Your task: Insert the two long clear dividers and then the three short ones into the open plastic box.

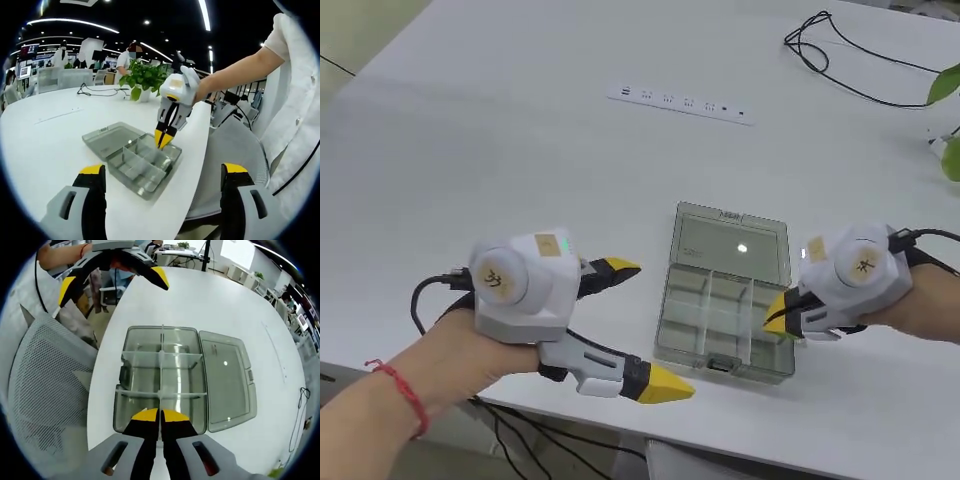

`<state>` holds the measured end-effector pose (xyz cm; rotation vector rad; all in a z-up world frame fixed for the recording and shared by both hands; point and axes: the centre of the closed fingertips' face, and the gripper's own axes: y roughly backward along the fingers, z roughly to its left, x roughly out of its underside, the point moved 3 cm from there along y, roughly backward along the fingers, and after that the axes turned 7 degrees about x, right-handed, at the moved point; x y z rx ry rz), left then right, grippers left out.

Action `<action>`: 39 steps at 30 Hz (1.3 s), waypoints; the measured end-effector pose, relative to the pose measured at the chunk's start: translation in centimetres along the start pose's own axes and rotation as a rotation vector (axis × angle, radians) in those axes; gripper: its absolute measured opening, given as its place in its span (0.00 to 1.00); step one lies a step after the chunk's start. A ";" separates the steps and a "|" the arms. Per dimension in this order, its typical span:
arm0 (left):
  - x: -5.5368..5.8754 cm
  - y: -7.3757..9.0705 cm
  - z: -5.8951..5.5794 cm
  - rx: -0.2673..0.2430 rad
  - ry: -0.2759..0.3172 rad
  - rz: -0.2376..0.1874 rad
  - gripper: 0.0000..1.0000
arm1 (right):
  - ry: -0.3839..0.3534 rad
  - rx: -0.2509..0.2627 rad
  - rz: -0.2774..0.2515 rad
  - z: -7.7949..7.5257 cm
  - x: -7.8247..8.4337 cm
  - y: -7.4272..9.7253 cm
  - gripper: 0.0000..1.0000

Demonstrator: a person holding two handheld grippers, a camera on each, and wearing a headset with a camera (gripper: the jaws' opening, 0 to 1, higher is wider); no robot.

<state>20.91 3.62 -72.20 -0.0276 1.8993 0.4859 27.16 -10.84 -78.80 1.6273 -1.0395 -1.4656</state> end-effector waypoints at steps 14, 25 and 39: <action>-0.2 0.4 0.2 -0.006 -0.011 0.004 1.00 | -0.104 0.094 -0.106 -1.2 -1.1 3.7 0.16; -0.1 1.1 1.0 -0.026 -0.035 0.024 1.00 | -0.232 0.188 -0.204 -0.1 -0.3 7.6 0.31; 0.1 1.7 1.2 -0.035 -0.063 0.054 1.00 | -0.351 0.284 -0.231 1.9 3.2 10.1 0.48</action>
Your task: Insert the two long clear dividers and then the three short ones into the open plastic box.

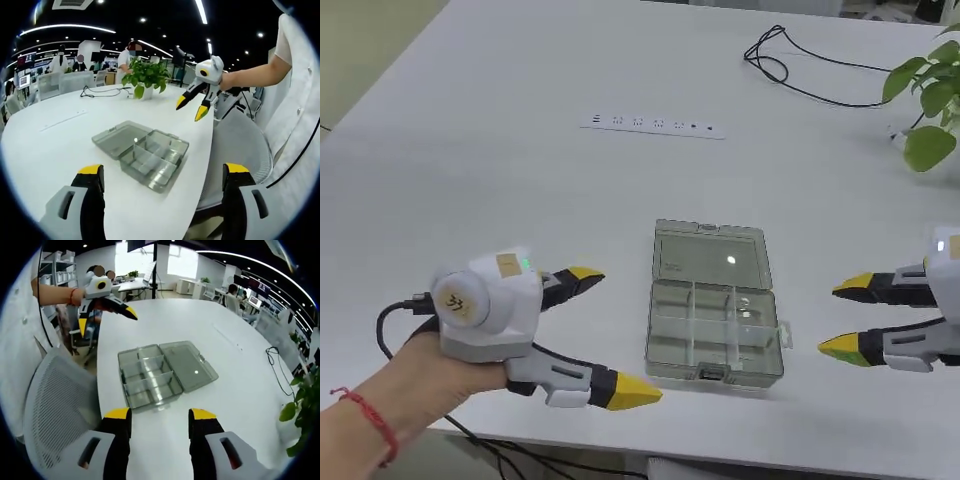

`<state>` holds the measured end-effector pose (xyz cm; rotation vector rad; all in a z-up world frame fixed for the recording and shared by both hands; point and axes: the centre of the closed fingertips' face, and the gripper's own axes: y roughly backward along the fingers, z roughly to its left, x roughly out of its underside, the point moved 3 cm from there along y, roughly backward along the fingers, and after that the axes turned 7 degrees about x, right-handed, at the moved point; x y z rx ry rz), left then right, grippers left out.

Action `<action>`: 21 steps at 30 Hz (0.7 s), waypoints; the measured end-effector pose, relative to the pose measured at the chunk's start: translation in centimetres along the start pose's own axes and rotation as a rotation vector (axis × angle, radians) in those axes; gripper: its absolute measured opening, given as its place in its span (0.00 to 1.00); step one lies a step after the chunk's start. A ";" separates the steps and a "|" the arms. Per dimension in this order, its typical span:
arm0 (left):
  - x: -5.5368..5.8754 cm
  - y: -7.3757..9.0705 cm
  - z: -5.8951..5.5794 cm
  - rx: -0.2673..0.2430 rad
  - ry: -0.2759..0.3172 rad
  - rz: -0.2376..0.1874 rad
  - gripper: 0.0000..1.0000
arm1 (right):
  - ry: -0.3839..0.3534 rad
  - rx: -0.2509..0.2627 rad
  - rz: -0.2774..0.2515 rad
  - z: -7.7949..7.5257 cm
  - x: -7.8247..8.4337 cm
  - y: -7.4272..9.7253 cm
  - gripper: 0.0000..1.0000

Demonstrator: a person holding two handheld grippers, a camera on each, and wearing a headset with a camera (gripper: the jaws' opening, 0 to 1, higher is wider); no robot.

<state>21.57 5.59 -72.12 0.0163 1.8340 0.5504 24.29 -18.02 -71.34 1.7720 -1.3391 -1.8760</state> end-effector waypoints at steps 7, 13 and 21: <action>0.4 0.3 0.1 -0.009 0.002 0.011 1.00 | -0.050 0.030 -0.008 0.0 1.5 0.4 0.57; 0.4 0.6 0.2 -0.024 0.010 0.009 1.00 | -0.087 0.054 -0.020 -0.1 2.6 0.6 0.65; 0.6 0.7 0.4 -0.032 0.016 0.010 1.00 | -0.117 0.061 -0.021 0.3 3.6 0.6 0.69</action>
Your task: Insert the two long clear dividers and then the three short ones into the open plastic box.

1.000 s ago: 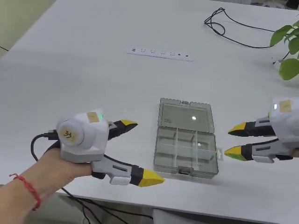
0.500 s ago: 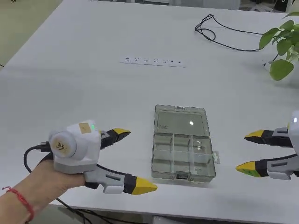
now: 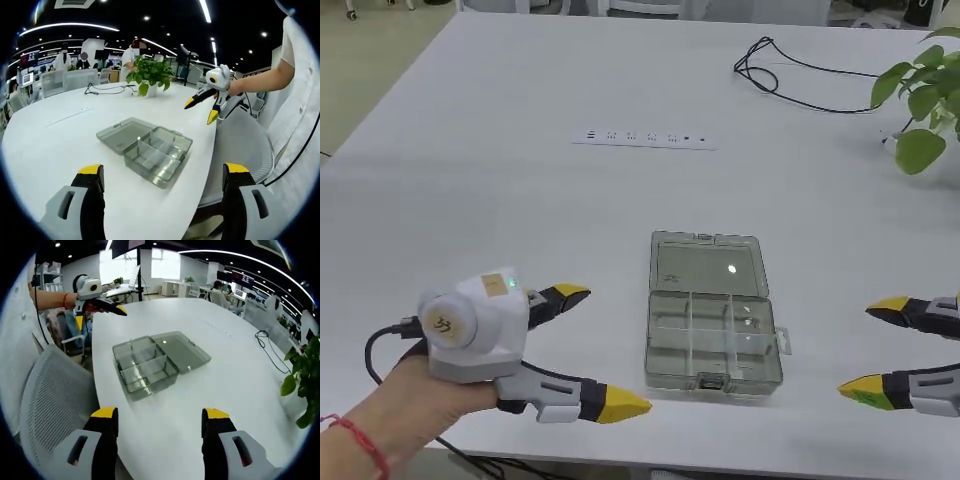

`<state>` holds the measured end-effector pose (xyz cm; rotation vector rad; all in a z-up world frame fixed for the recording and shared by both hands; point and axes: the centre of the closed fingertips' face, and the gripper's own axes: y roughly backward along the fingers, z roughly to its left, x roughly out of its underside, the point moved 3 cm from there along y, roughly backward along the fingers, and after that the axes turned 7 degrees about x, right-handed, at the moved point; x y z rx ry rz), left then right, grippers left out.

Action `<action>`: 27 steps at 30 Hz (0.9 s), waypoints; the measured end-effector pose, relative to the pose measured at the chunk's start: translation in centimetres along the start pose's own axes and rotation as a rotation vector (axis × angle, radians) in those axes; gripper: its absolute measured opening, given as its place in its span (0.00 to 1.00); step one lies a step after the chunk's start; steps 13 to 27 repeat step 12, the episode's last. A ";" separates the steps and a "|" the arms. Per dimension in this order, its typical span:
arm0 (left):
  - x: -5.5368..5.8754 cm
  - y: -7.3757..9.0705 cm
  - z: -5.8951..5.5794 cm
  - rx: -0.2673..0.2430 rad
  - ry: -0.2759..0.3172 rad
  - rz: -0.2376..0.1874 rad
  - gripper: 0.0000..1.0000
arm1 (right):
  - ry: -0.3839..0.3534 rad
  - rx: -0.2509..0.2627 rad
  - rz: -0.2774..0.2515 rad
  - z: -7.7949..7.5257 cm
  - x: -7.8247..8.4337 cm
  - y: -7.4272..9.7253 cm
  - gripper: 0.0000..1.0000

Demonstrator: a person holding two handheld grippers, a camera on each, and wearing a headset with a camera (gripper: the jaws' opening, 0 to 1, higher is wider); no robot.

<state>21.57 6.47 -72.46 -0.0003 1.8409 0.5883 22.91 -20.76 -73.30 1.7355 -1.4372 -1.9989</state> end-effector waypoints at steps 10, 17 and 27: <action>0.2 -0.2 -0.2 0.006 0.001 0.005 1.00 | -0.001 0.000 -0.004 0.3 0.0 0.0 0.72; 0.2 -0.2 -0.2 0.008 0.000 0.005 1.00 | 0.000 0.001 -0.006 0.3 0.0 0.0 0.72; 0.2 -0.2 -0.2 0.008 0.000 0.005 1.00 | 0.000 0.001 -0.006 0.3 0.0 0.0 0.72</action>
